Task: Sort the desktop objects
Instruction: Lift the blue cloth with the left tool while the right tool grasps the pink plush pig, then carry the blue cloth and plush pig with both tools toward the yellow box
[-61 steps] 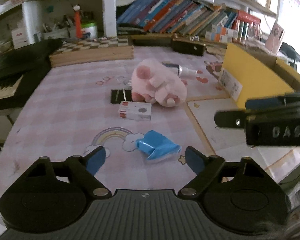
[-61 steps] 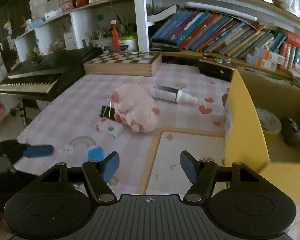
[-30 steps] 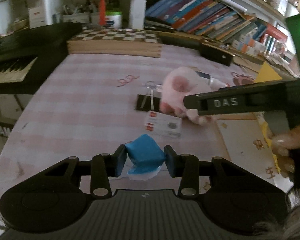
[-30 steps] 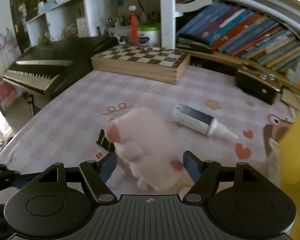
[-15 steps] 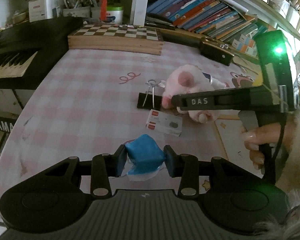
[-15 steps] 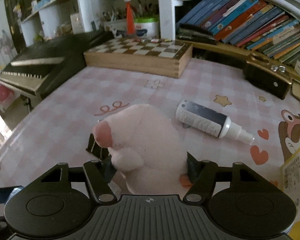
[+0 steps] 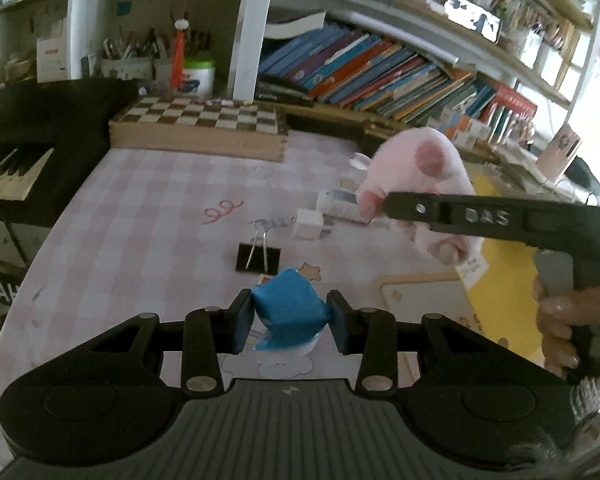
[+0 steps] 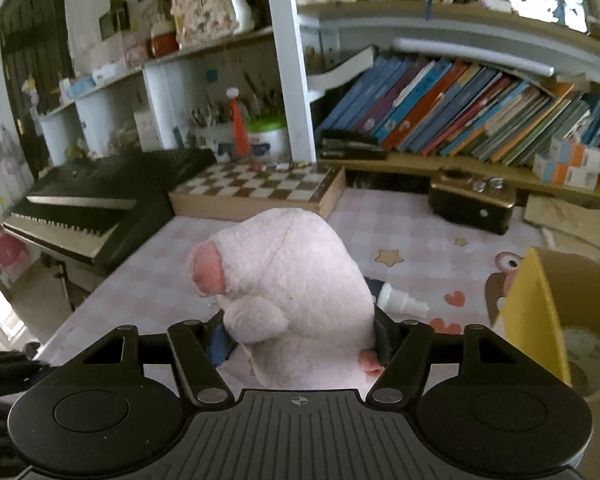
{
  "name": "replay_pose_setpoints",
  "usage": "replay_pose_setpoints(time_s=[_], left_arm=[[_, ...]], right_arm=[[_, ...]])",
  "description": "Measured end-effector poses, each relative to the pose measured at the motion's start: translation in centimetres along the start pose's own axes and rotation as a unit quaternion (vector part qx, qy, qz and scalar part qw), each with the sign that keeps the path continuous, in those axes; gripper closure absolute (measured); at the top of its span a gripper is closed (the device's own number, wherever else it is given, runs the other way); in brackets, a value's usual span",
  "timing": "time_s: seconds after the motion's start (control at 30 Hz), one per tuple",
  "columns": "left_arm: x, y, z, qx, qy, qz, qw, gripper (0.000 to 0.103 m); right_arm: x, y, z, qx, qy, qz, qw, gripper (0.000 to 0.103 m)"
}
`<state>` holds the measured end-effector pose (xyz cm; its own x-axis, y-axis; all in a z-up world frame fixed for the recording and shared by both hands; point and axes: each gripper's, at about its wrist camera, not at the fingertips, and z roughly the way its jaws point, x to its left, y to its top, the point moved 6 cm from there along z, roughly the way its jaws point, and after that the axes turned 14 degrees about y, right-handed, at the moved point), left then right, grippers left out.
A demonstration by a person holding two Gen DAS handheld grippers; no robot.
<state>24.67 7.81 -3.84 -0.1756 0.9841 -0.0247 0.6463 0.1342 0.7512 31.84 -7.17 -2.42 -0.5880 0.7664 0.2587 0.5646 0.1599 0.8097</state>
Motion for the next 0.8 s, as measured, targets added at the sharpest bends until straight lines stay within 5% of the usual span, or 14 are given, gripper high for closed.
replay_pose_setpoints(time_s=[0.8], left_arm=[[1.5,-4.2,-7.9,-0.026,-0.079,0.008,0.9965,0.067]], right_arm=[[5.3,-8.8,-10.5,0.049,-0.032,0.039,0.998,0.036]])
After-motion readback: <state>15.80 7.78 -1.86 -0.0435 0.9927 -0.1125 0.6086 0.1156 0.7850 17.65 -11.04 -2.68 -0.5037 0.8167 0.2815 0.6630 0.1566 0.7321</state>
